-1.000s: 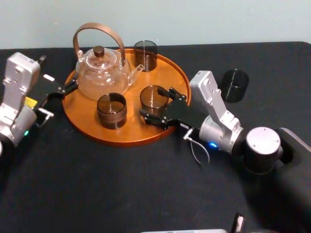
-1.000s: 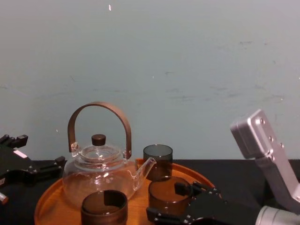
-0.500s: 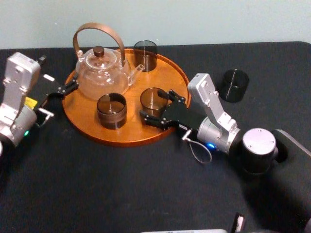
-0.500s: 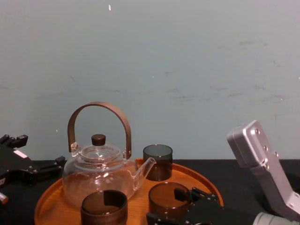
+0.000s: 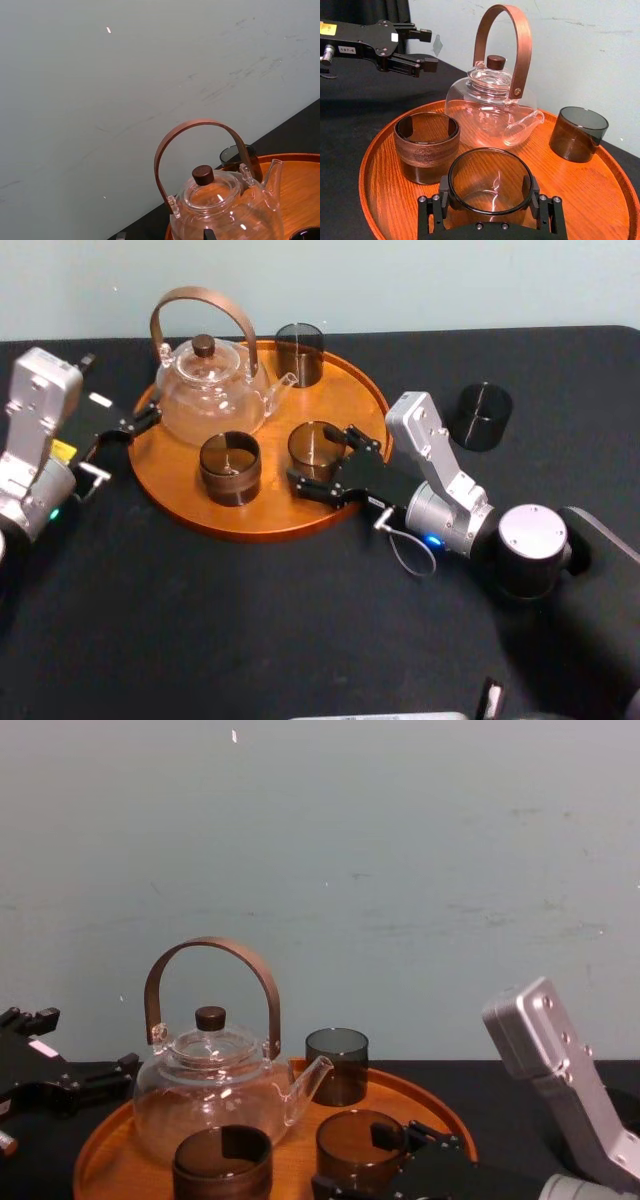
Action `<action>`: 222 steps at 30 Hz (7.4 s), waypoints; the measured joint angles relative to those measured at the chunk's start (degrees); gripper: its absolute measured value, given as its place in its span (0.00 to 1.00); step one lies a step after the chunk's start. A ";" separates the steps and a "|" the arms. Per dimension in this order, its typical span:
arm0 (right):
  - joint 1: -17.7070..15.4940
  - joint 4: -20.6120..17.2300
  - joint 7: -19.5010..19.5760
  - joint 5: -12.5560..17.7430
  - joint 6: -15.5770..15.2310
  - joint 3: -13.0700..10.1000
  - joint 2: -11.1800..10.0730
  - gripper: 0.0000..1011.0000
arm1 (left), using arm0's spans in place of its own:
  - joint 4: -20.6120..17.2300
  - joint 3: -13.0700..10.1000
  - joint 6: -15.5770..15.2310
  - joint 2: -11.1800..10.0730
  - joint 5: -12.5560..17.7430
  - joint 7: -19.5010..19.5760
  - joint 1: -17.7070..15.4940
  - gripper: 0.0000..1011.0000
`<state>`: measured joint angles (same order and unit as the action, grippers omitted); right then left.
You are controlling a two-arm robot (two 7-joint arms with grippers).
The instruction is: Pick up the glass from the table and place it on the tray.
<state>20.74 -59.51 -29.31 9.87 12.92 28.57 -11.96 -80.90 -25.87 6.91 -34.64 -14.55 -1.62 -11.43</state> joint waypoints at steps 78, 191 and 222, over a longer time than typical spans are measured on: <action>-17.07 -15.90 9.21 4.78 -4.91 -21.14 -9.79 0.99 | 0.00 0.00 0.00 0.00 0.00 0.00 0.00 0.99; -0.55 2.35 3.03 3.84 -0.84 -16.34 -6.10 0.90 | 0.00 0.00 0.00 0.00 0.00 0.00 0.00 0.99; 6.18 4.78 1.09 1.77 -0.30 -9.48 -2.11 0.90 | 0.00 0.00 0.00 0.00 0.00 0.00 0.00 0.99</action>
<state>26.92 -54.73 -28.22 11.64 12.62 19.08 -14.07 -80.90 -25.86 6.91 -34.65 -14.55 -1.62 -11.43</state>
